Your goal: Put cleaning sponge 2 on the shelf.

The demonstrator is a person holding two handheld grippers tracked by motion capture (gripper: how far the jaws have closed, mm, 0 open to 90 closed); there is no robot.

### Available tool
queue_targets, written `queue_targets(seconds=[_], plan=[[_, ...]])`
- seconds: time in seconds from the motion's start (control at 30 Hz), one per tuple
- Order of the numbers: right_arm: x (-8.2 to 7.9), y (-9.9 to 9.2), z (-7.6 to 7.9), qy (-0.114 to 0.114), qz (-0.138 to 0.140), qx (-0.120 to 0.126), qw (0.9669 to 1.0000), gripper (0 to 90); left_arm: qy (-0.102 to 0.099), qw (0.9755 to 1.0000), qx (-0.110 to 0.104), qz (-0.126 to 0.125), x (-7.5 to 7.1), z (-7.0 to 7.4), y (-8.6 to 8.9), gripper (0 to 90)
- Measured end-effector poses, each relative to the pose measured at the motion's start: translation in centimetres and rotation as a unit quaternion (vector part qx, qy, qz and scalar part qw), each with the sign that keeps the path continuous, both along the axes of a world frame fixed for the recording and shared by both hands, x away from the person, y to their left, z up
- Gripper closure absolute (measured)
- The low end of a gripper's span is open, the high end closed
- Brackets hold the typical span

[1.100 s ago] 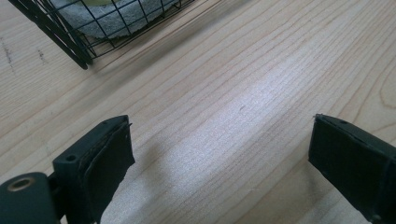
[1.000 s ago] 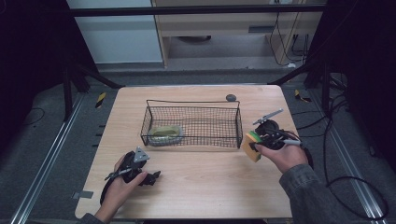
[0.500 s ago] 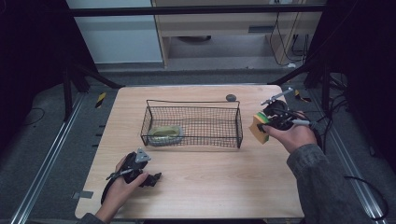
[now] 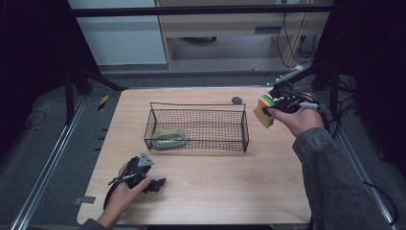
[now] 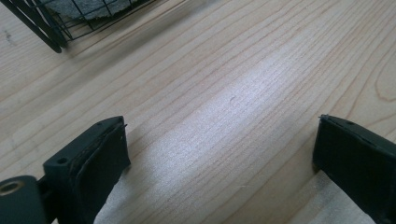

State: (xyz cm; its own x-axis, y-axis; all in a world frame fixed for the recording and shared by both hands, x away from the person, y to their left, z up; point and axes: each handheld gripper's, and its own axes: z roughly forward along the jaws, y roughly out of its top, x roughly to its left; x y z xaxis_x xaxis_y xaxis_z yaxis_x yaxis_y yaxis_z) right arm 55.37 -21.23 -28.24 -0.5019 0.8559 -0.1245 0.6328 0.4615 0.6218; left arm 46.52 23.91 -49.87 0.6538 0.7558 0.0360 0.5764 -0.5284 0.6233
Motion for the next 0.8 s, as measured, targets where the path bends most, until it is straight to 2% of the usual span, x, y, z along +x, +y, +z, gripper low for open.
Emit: queue_targets(seconds=[0.3,0.67,0.8], plan=[[0.7,0.9,0.3,-0.01,0.003,0.012,0.9999,65.0,0.001,1.0,-0.008,-0.002,-0.1,-0.2,0.1,0.0],[2.3,2.5,-0.7,-0.02,0.01,0.023,0.9995,65.0,-0.003,0.9999,-0.012,-0.007,-0.1,-0.3,0.2,0.0],[2.9,3.2,-1.1,-0.026,0.015,0.016,0.9994,65.0,-0.004,0.9999,-0.012,-0.01,0.0,-0.3,0.2,0.0]])
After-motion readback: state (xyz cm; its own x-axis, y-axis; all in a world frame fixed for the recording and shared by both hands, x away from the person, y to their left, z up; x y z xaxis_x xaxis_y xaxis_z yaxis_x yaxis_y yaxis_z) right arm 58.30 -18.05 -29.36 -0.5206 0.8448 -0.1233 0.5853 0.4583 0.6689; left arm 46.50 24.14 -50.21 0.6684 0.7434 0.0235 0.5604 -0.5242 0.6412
